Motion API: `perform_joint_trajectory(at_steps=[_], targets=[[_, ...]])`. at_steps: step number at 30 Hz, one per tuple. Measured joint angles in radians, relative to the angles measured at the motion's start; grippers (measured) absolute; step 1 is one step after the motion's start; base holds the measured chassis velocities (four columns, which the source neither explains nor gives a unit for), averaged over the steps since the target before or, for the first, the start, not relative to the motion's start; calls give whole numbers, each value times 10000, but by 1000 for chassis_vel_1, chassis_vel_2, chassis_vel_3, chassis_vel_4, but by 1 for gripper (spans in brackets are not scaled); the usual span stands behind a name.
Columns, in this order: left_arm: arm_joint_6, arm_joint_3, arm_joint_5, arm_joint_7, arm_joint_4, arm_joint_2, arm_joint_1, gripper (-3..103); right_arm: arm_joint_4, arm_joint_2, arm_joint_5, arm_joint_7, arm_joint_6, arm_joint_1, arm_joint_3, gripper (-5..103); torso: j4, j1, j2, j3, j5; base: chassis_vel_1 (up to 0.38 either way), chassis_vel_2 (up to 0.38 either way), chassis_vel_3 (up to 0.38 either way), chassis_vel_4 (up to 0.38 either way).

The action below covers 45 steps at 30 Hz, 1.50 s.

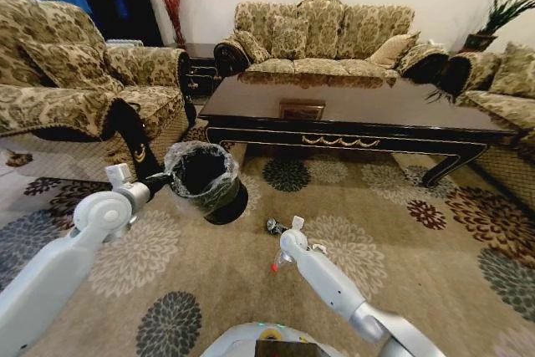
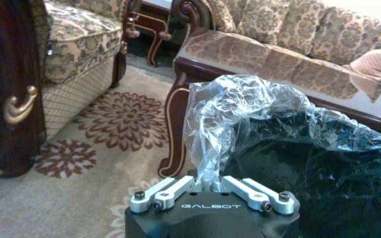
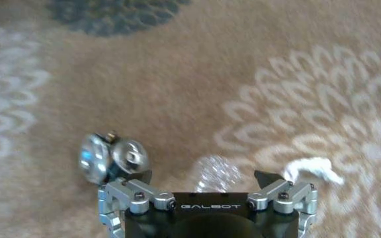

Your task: Move to the front of the table and pick up the trash from the floor, then place it into the trash bin.

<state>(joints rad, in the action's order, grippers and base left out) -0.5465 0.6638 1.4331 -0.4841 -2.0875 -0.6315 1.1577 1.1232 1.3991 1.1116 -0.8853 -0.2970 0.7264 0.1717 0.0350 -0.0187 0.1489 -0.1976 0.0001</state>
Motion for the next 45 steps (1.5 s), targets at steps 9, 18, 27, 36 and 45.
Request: perform_joint_trajectory(at_steps=[9,18,27,36,45], targets=[[0,-106,-89,-62,-171,-120,114,4,-878,286,-197,436,-28,384,-547,100,1,0,0,0,-1,0,0,0,0],[14,-218,-327,-71,-225,-218,289,4,-1261,471,-637,1039,64,527,-624,93,3,0,0,0,-1,0,0,0,0],[49,-358,-466,-72,-194,-208,311,4,-862,343,-845,1122,231,813,-542,61,2,0,0,0,0,0,0,0,0],[67,-782,-732,-42,18,-468,337,4,967,-418,-1200,1834,1153,1262,-416,35,0,0,0,0,0,0,0,0,0],[74,-1684,-1068,17,413,-760,575,4,3272,-1745,-1284,3638,3567,447,-427,20,2,0,0,0,0,0,0,0,0]])
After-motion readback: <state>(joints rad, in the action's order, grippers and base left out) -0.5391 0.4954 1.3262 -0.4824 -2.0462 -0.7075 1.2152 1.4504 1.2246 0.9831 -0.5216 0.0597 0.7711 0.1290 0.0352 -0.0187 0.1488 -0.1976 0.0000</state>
